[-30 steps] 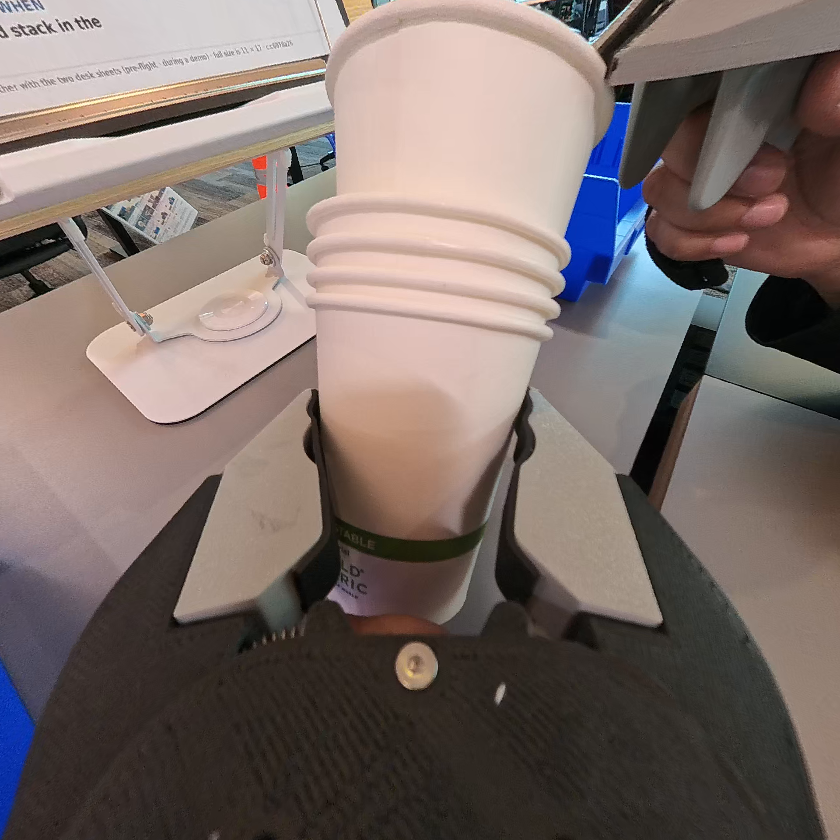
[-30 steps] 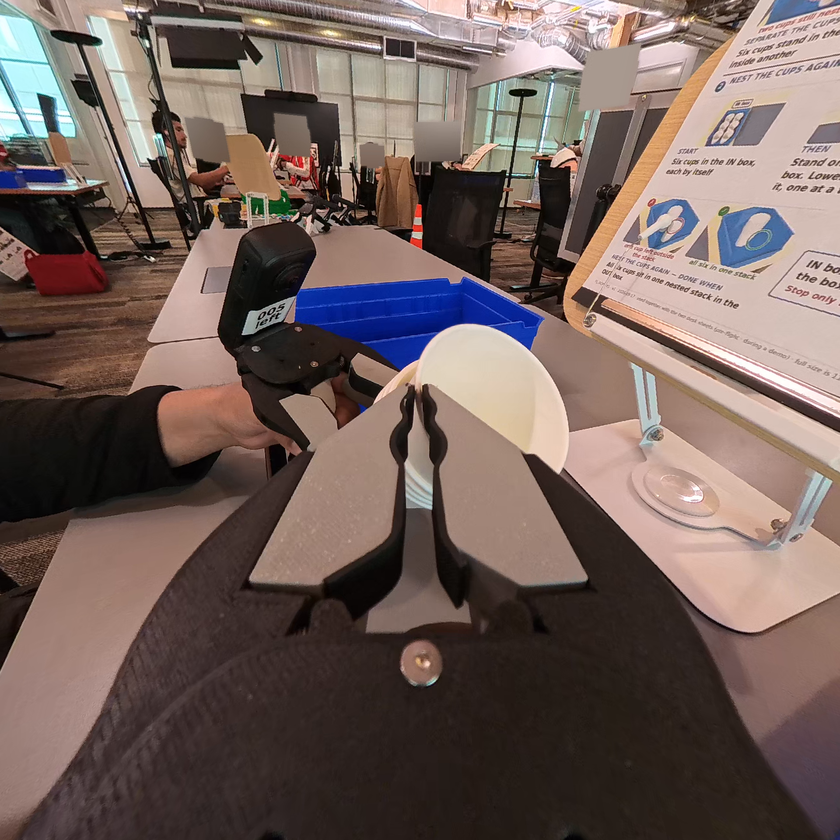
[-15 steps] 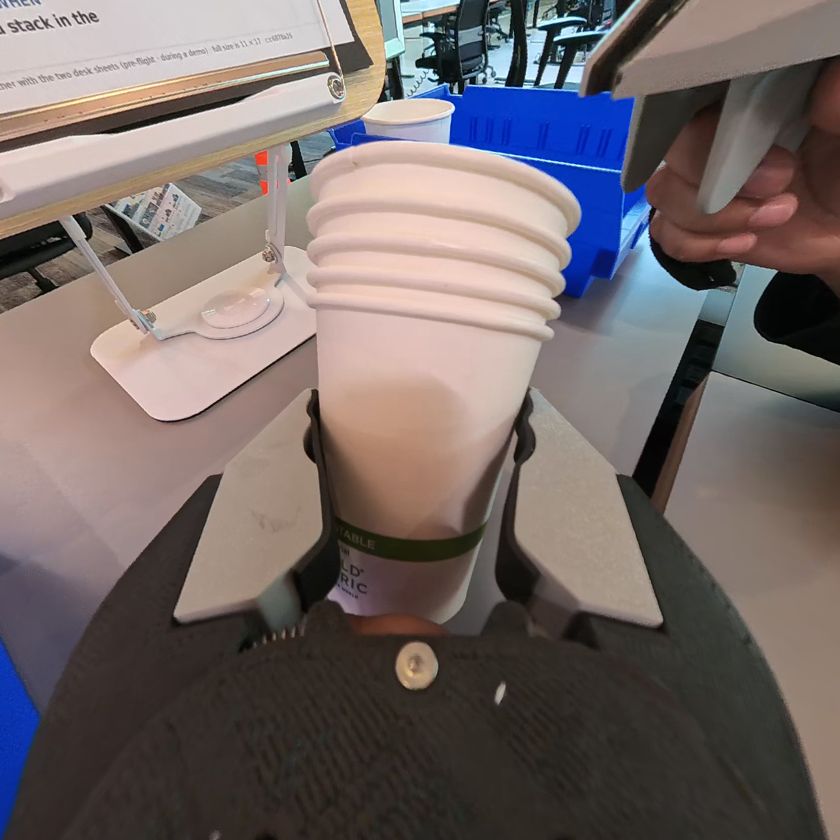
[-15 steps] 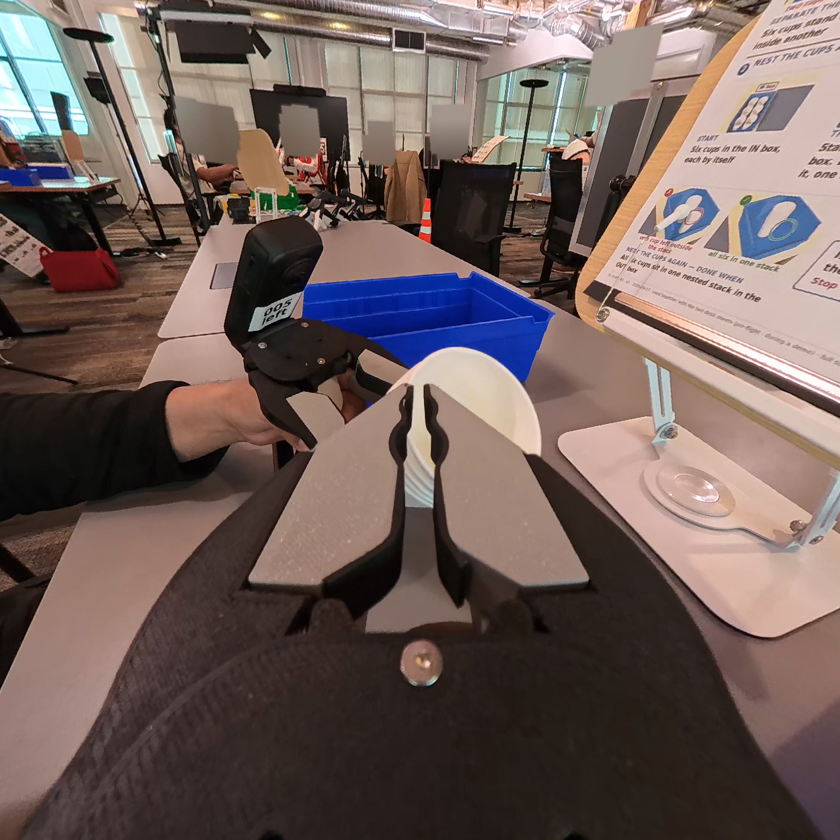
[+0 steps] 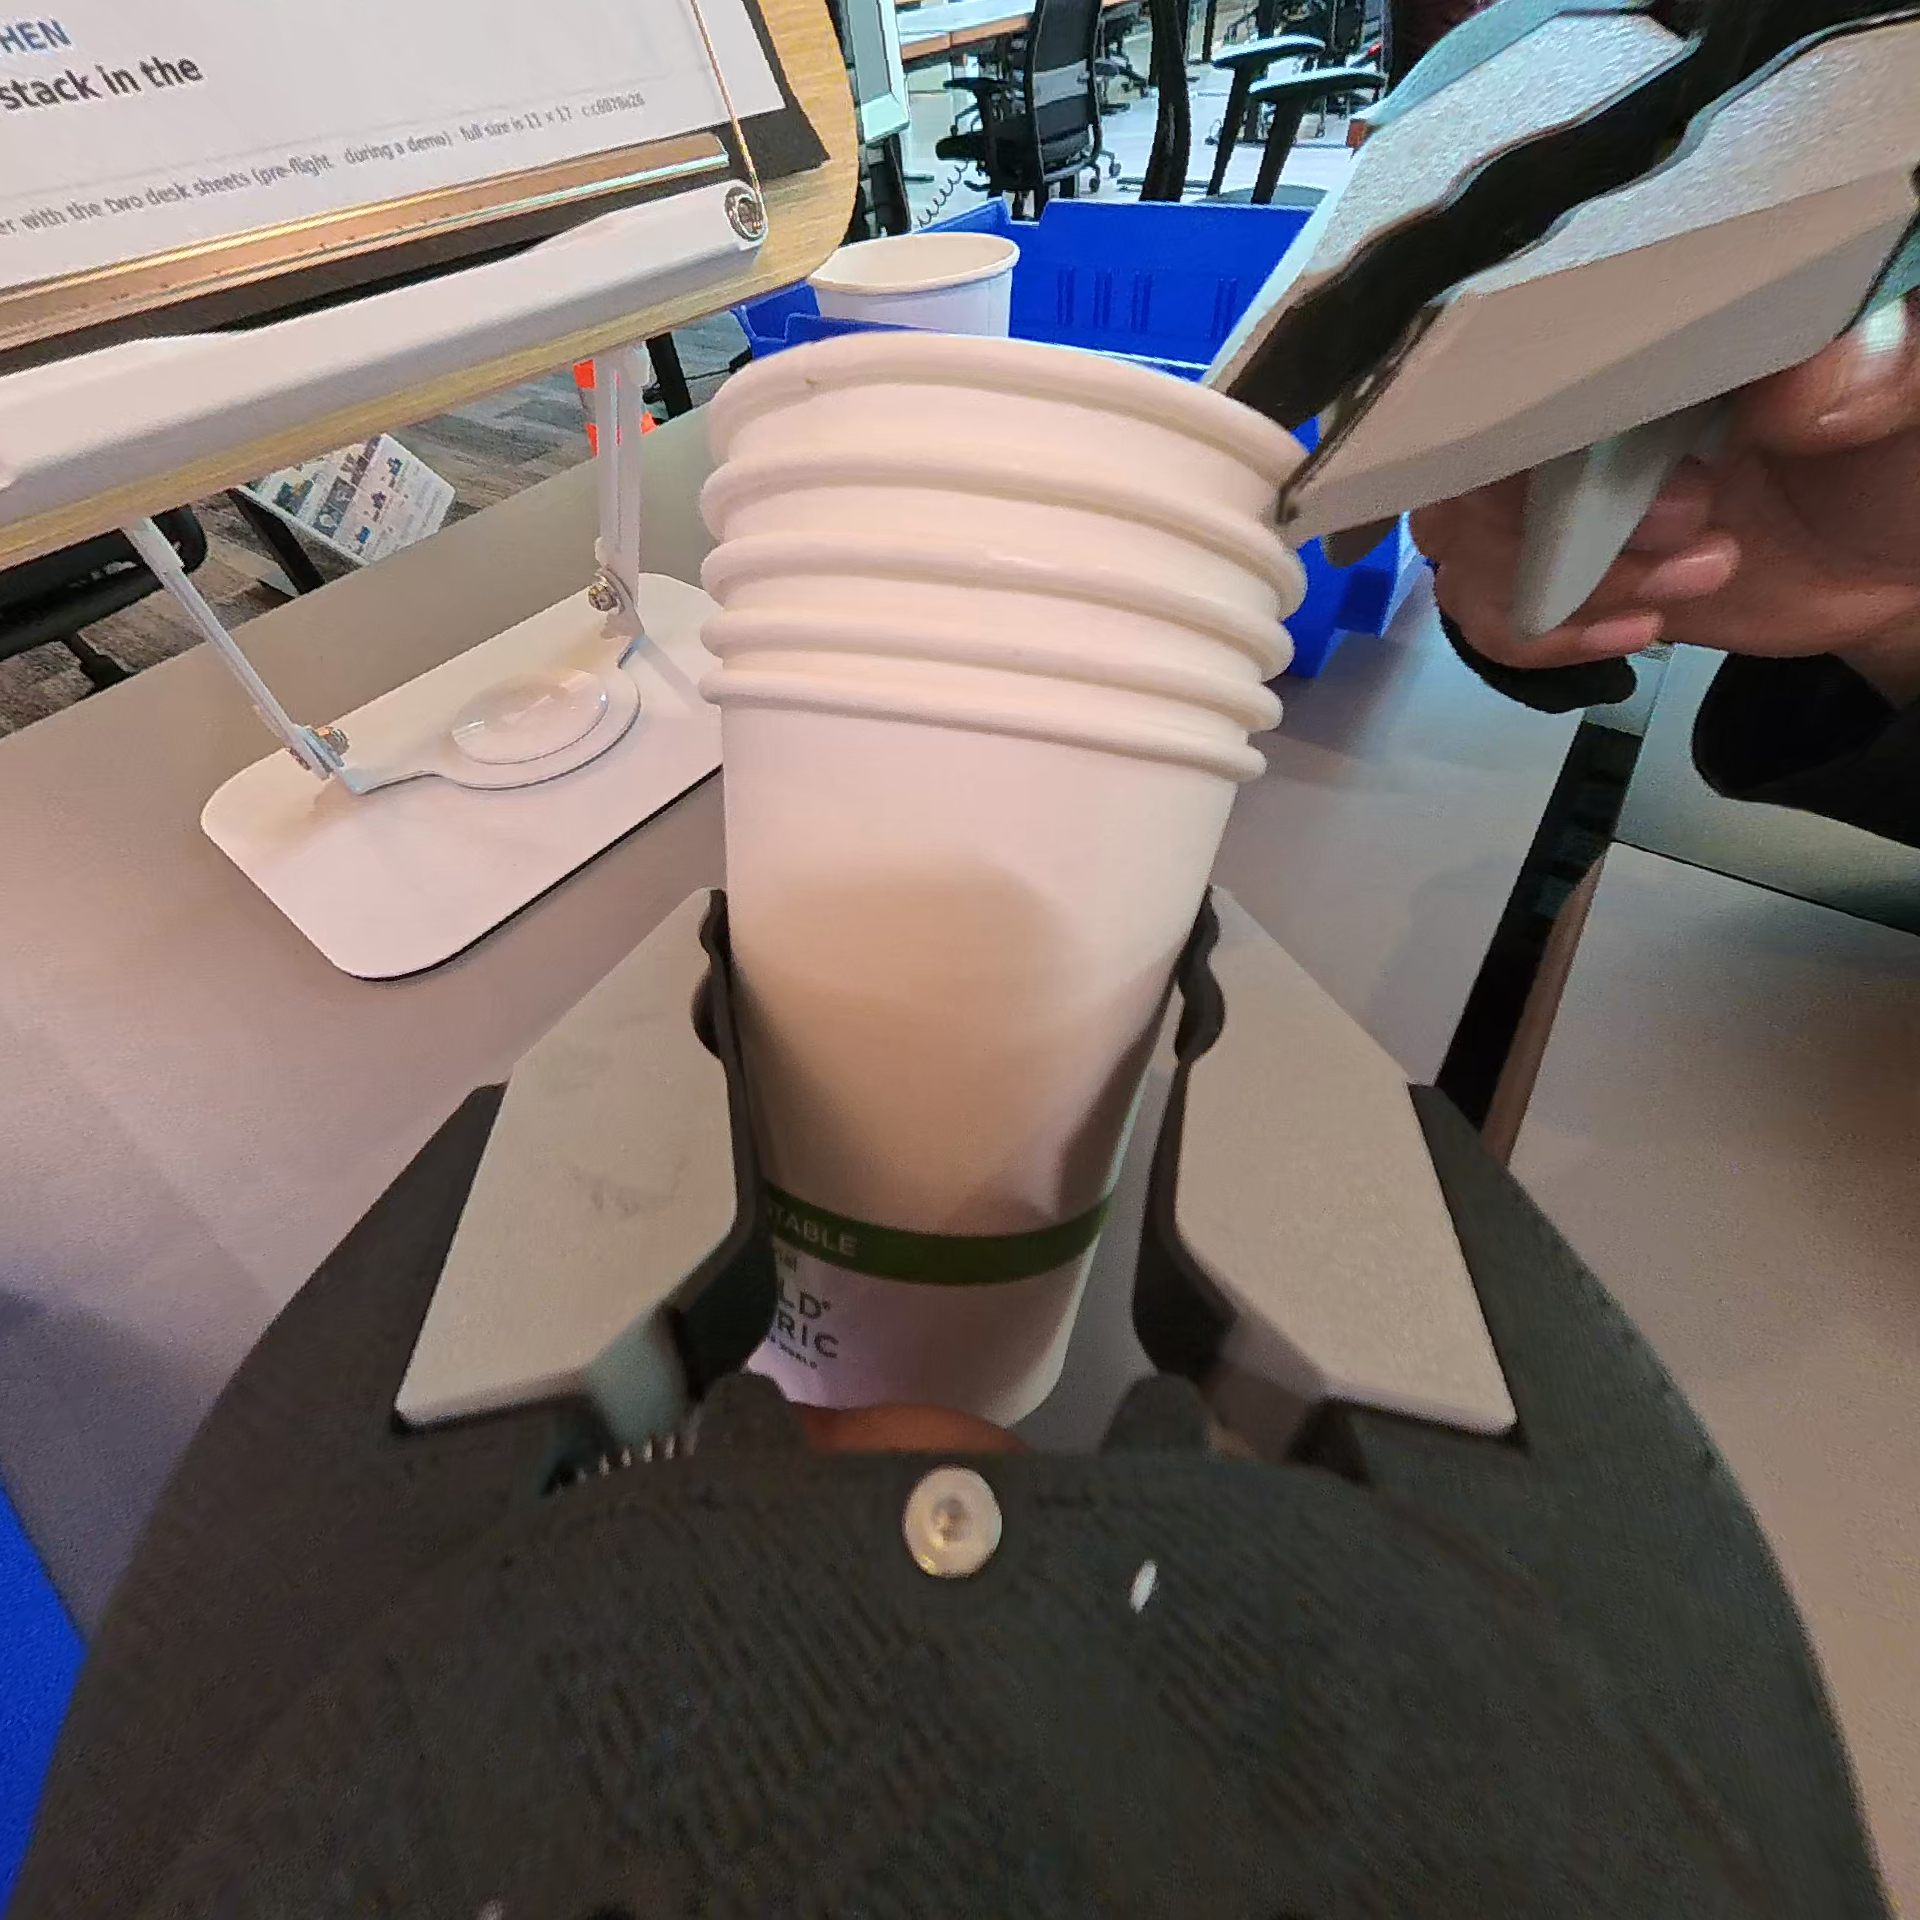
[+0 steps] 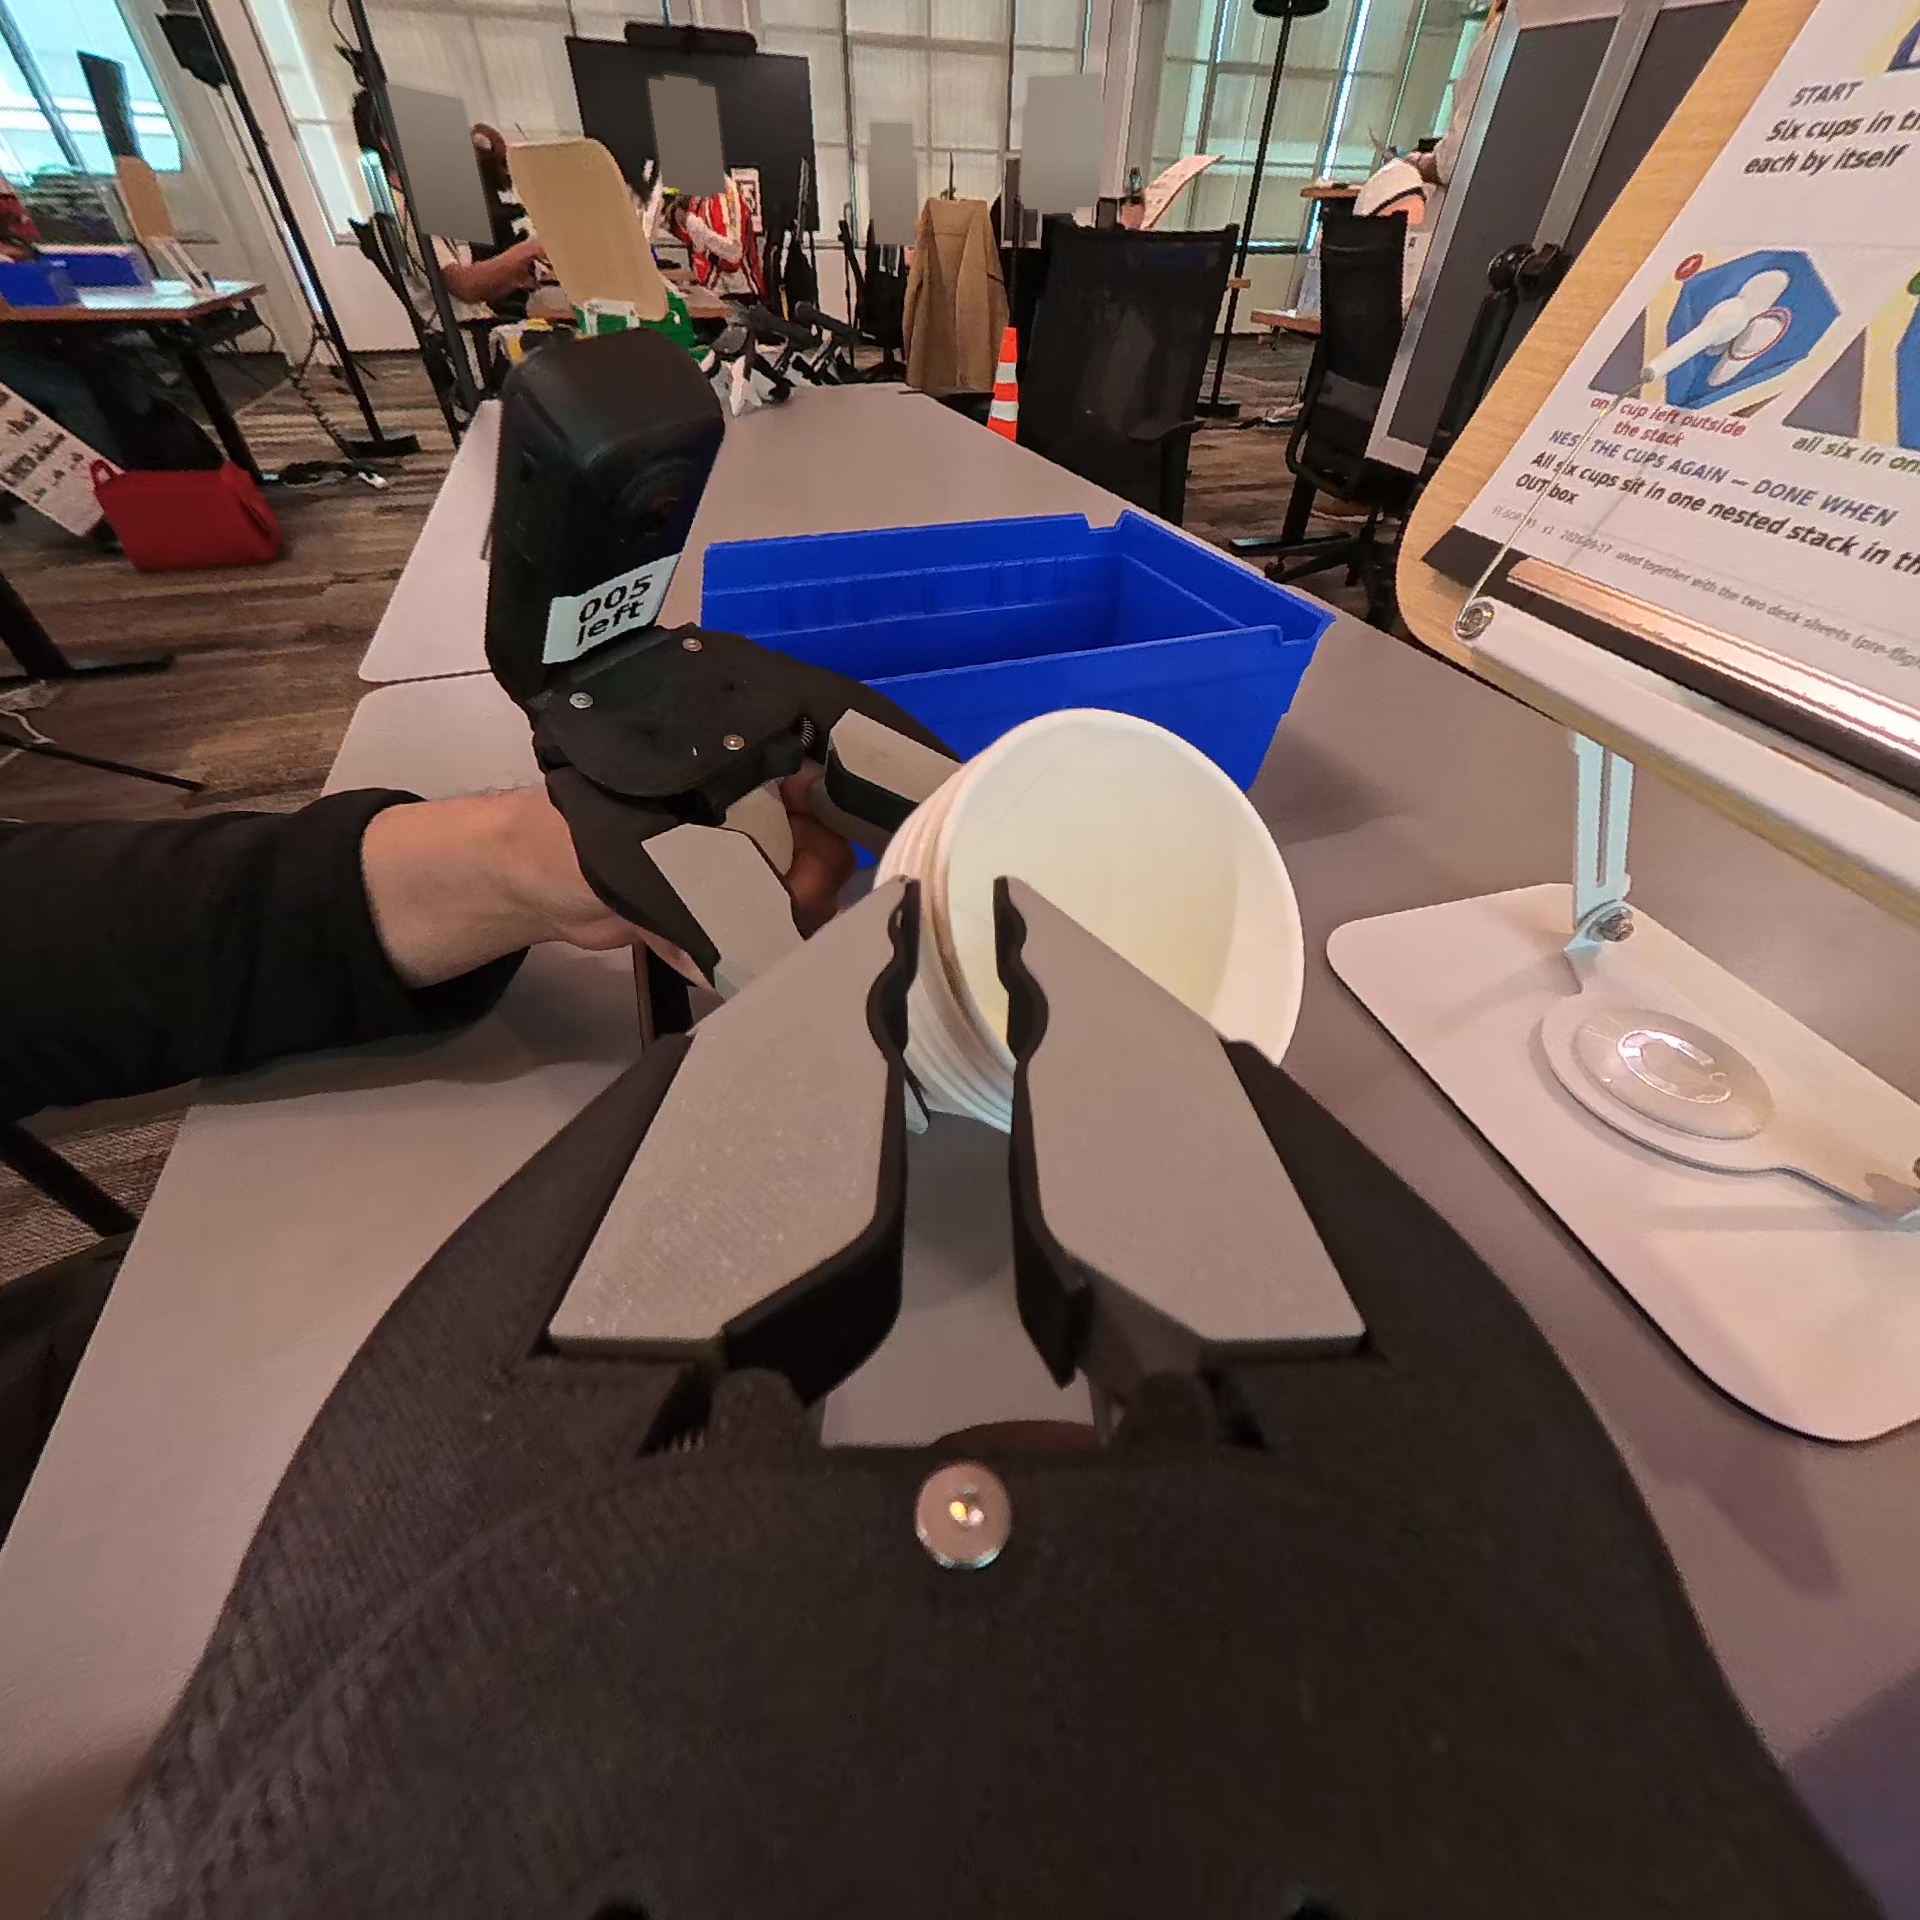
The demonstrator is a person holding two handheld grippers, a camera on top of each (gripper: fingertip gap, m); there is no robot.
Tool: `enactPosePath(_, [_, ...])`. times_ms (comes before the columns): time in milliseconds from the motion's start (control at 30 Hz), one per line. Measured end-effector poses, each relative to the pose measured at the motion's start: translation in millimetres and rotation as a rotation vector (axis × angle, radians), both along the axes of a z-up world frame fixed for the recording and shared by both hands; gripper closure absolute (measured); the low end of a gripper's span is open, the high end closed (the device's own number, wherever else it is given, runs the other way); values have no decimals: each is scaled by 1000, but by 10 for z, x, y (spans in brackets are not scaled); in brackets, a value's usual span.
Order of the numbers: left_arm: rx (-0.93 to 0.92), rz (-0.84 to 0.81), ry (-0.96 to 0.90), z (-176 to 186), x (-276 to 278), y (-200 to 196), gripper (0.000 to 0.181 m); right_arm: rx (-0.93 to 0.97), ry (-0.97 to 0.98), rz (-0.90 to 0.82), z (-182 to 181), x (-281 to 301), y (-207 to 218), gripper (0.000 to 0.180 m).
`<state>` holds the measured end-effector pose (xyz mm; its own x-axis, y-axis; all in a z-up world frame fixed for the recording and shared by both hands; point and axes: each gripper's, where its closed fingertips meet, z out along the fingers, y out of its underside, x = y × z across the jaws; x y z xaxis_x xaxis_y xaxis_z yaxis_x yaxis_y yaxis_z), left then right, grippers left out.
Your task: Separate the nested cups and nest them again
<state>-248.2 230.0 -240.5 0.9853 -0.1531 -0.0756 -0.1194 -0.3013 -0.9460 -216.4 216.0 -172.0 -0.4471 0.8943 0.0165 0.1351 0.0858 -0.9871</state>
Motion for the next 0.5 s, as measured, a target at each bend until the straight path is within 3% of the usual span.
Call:
enactPosePath(100, [-2, 1, 3, -3, -1, 0, 95, -7, -5, 25, -7, 17, -27, 180])
enactPosePath(500, [-1, 14, 2, -12, -37, 6, 95, 27, 11, -46, 66, 13, 62, 180])
